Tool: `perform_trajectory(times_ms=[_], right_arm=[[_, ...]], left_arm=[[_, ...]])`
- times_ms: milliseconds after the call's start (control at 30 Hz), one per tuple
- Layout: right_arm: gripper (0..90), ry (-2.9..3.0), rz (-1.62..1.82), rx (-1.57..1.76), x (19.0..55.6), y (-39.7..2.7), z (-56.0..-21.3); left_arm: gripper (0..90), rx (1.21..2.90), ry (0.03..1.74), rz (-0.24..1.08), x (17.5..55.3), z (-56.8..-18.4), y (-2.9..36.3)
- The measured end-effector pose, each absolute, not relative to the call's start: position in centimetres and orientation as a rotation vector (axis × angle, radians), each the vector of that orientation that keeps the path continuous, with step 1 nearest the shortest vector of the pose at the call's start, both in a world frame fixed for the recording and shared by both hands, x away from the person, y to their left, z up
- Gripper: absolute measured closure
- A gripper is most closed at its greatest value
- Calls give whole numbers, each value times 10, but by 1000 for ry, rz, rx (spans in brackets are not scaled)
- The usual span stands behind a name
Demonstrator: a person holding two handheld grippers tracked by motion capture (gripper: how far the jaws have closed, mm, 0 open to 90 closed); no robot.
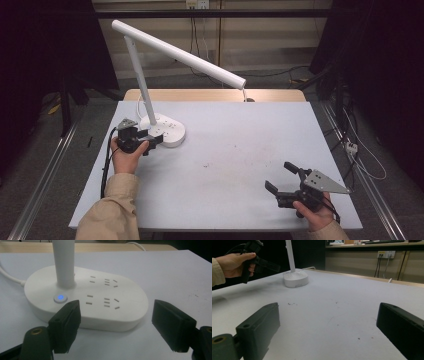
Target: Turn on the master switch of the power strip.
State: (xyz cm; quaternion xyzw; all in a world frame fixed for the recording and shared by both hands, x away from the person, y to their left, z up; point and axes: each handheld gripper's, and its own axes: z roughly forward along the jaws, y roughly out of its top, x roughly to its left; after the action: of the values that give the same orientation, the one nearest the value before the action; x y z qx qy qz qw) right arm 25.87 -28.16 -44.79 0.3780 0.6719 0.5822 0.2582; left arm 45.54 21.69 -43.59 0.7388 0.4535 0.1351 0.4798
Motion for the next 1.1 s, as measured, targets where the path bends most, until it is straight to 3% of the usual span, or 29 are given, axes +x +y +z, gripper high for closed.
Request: perform_trajectory(times_ms=[1100], right_arm=[[45,1832,1575,1033,260,-280,-448]], left_arm=[[133,1780,977,302,406,-425,213]])
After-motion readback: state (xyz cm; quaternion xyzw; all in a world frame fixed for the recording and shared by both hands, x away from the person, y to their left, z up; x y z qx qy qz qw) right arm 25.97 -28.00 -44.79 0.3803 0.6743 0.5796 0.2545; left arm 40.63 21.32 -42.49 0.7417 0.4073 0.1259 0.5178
